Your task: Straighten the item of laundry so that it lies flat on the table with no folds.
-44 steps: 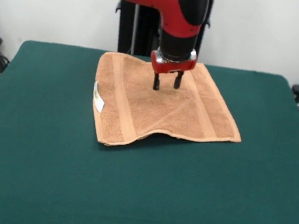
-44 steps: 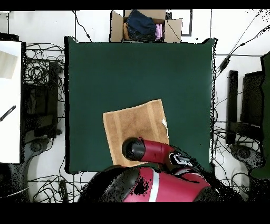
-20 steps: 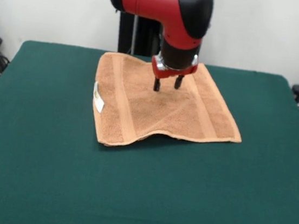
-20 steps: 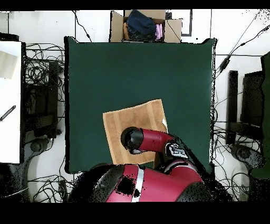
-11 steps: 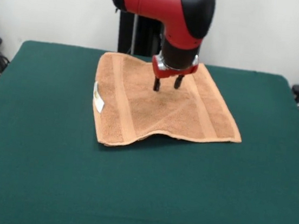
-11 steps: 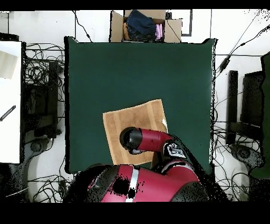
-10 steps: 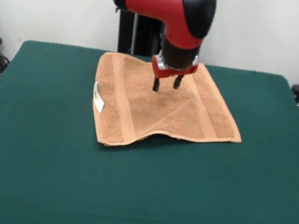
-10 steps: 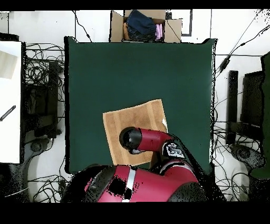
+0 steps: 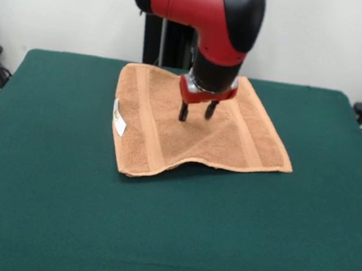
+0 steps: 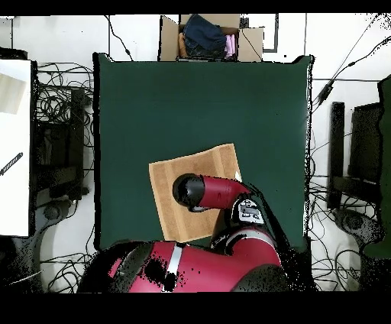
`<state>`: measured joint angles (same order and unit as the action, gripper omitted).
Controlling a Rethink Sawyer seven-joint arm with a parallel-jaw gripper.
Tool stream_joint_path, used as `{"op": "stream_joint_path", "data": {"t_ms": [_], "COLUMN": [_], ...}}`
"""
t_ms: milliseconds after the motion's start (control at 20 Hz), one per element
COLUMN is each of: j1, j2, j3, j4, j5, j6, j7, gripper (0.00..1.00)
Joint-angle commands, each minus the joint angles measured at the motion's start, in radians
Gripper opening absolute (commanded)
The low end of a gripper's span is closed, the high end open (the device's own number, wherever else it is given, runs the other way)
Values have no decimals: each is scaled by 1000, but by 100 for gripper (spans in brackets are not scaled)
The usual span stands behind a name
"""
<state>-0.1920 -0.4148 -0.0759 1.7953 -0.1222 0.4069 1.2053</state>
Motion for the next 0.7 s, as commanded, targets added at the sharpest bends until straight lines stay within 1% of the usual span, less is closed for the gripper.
{"op": "stream_joint_path", "data": {"t_ms": [50, 400, 600, 700], "j1": [17, 18, 17, -4], "j2": [-2, 10, 28, 39], "j3": [16, 21, 24, 47], "j4": [-147, -160, -158, -141], "j5": [70, 77, 79, 83], "j6": [90, 88, 51, 10], "j7": [216, 218, 225, 221], "gripper": [100, 100, 100, 100]}}
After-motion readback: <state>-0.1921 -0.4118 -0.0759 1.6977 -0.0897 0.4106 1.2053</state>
